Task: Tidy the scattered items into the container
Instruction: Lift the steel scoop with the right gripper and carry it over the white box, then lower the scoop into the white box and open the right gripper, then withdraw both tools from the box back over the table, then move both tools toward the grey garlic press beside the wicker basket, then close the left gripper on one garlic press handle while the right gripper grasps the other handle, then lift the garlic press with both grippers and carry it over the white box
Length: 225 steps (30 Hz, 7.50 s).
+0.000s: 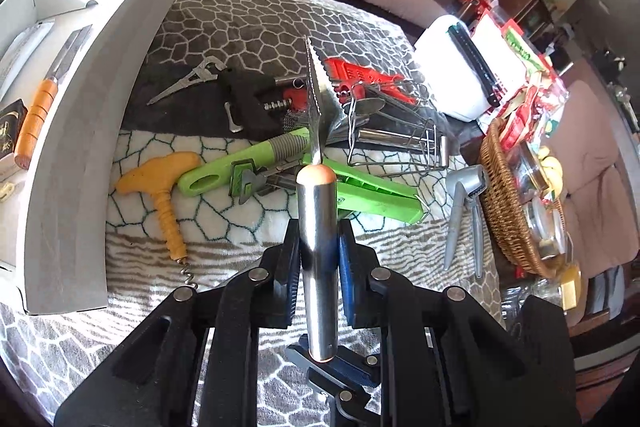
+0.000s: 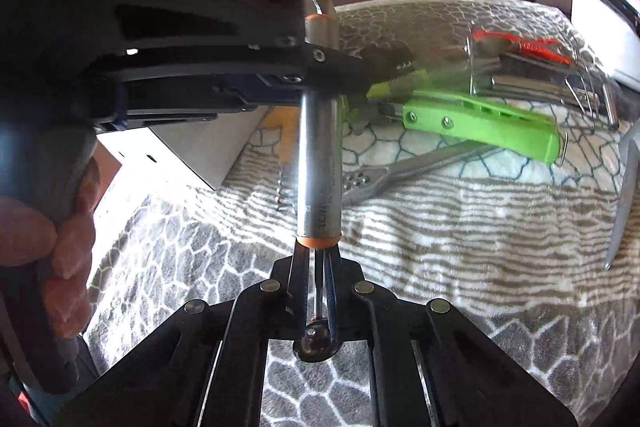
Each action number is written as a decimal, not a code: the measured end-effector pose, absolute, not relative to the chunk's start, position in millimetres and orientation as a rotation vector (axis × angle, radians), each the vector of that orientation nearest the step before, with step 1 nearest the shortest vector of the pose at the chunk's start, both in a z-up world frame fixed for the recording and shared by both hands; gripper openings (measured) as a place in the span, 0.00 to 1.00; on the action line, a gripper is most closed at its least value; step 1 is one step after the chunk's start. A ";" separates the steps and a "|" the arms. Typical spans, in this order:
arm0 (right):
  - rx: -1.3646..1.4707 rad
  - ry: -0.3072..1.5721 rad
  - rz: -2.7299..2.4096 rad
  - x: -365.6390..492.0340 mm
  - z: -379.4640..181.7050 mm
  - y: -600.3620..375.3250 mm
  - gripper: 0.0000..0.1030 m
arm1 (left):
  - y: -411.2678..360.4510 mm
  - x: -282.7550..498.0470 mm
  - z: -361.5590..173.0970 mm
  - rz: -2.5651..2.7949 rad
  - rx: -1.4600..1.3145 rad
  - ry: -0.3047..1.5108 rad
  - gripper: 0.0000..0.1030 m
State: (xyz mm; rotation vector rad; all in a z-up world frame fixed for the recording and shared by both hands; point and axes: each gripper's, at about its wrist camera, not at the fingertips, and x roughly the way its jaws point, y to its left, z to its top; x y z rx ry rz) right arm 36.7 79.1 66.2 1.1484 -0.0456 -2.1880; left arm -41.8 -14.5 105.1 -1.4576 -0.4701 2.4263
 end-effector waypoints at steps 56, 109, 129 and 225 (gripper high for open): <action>1.627 0.027 -2.133 -127.4 89.1 -188.2 0.07 | -316.6 -103.0 134.8 2.526 -1.471 -0.729 0.45; 1.276 0.103 -2.515 67.9 190.8 86.3 1.00 | -85.1 101.9 223.0 2.805 -1.364 -0.143 1.00; 1.367 0.130 -2.574 31.0 98.5 256.1 0.99 | 61.0 44.1 103.6 2.551 -1.341 -0.146 1.00; 1.239 0.047 -2.349 -22.8 188.5 107.6 0.15 | 2.4 4.9 172.2 2.392 -1.253 -0.135 0.13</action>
